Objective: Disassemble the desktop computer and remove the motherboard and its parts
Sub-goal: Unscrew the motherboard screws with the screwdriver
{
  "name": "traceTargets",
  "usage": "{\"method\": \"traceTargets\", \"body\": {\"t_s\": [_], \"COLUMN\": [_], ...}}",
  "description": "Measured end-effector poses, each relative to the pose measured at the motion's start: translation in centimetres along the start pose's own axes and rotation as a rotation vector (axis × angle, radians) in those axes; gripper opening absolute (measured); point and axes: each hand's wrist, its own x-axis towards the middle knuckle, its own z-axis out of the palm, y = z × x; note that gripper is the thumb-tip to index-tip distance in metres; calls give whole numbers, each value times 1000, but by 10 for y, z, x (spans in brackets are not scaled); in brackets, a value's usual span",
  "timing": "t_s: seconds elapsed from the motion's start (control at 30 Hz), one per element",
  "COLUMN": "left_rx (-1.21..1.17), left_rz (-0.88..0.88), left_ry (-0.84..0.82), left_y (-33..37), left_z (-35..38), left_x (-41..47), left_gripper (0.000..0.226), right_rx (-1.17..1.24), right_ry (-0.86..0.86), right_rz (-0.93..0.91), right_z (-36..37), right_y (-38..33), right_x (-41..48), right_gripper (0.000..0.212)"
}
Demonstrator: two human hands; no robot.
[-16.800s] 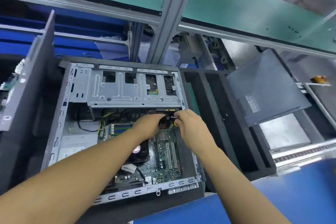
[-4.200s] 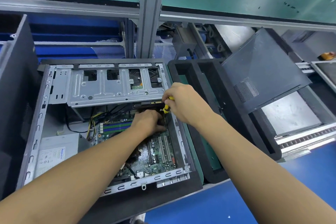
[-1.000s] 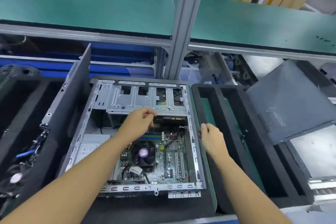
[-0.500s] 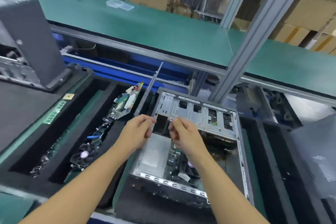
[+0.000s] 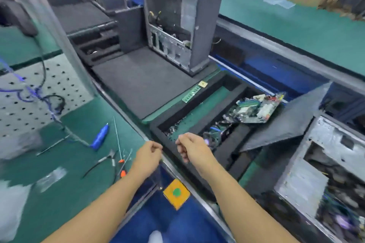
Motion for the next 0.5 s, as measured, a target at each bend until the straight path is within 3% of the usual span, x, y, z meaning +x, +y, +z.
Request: {"method": "traceTargets", "body": {"t_s": [0.07,0.2,0.5], "left_rx": [149,404,329], "left_rz": [-69,-273,-468], "left_ry": [81,113,59], "left_y": [-39,-92,-136], "left_z": [-22,-46,-39], "left_x": [2,12,41], "left_gripper": [15,30,37], "right_rx": [-39,-143,-193], "right_ry": [-35,-119,-125], "right_rz": [50,144,255], "right_z": [31,76,105], "right_y": [15,42,74], "right_x": [14,35,49], "right_gripper": [27,22,22]}}
